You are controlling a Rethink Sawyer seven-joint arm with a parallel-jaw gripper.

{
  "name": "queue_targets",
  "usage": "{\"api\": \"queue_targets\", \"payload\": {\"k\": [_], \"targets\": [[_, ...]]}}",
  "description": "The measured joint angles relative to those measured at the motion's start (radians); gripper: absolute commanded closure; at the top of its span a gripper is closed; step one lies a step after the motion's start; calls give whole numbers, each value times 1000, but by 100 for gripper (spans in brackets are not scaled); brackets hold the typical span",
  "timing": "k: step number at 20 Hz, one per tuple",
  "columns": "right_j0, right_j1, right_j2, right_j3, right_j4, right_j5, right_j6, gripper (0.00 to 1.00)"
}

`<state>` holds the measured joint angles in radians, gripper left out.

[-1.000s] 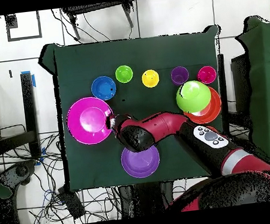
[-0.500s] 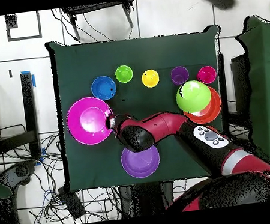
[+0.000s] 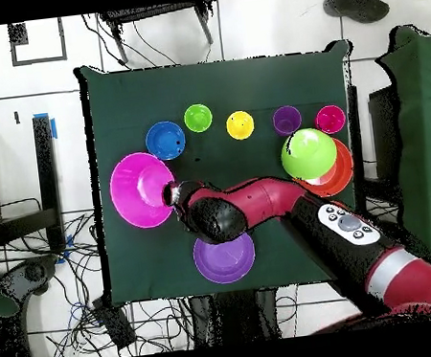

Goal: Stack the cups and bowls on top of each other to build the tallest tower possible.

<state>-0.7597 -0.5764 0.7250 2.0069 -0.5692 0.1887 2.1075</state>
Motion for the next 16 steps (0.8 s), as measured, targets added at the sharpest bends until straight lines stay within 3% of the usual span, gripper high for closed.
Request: {"api": "queue_targets", "payload": {"k": [8, 16], "targets": [[-17, -127, 28, 11, 71, 120, 0, 100], [-17, -223, 19, 1, 69, 205, 0, 100]]}}
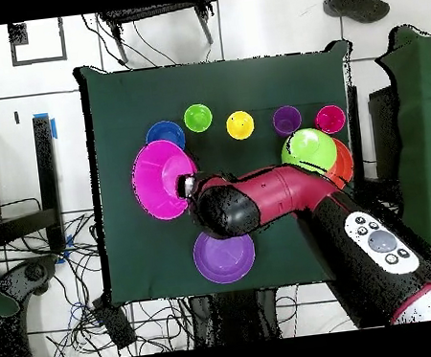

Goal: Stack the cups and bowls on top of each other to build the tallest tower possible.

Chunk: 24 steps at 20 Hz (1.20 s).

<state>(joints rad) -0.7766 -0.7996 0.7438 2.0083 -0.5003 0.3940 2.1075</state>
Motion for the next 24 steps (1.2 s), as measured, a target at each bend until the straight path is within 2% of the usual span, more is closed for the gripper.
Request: {"api": "queue_targets", "payload": {"k": [7, 11, 14, 16, 17, 19, 20, 24], "targets": [[5, -56, -56, -13, -53, 10, 0, 100], [60, -86, -156, -30, -166, 10, 0, 100], [125, -102, -235, -45, -260, 10, 2, 100], [195, -118, -309, -56, -346, 10, 6, 100], [253, -134, -365, -62, -405, 10, 13, 100], [290, -145, -400, -65, -439, 10, 19, 100], [346, -165, -452, -70, -485, 10, 33, 100], [413, -192, -524, -79, -504, 9, 61, 100]]}}
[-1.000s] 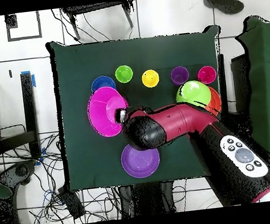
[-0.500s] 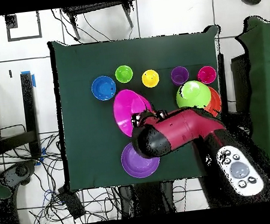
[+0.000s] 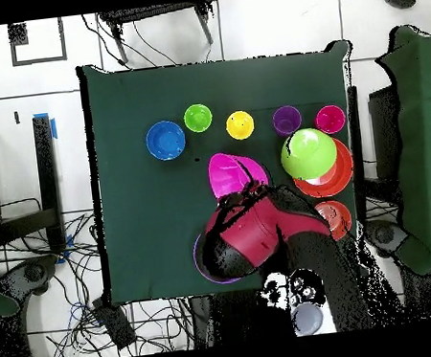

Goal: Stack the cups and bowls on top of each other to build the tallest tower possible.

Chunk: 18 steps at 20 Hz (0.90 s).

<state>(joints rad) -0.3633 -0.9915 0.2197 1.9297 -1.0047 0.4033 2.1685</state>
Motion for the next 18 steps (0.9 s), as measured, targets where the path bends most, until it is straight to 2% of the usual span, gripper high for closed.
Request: {"api": "queue_targets", "payload": {"k": [3, 7, 11, 12, 15, 16, 18], "targets": [[33, -15, -45, -9, 0, 0, 18, 100], [109, -26, -136, -33, -8, 0, 48, 100], [189, -11, -218, -70, -58, 0, 95, 100], [213, -2, -240, -81, -80, 0, 115, 100], [322, 51, -335, -127, -201, 0, 241, 100], [392, 94, -387, -149, -298, 0, 363, 100], [413, 108, -400, -154, -331, 1, 406, 100]]}}
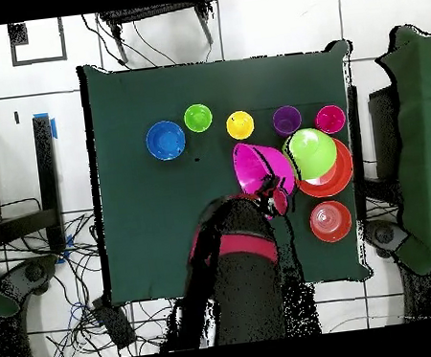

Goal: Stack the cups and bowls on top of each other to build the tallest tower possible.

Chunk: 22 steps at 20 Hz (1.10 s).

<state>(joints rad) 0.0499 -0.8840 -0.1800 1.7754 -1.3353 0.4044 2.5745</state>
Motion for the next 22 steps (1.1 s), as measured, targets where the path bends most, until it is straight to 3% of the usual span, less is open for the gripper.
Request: {"api": "queue_targets", "payload": {"k": [2, 6, 7, 8, 10, 15, 22], "targets": [[80, 62, -40, -13, -144, 19, 213, 100], [150, 153, -53, -15, -319, 91, 548, 100], [169, 202, -50, -14, -389, 149, 727, 100], [172, 211, -49, -14, -399, 160, 761, 100], [181, 269, -47, -14, -444, 231, 951, 100], [197, 342, -46, -14, -459, 322, 1117, 100], [237, 430, -46, -16, -461, 397, 1132, 100]]}}
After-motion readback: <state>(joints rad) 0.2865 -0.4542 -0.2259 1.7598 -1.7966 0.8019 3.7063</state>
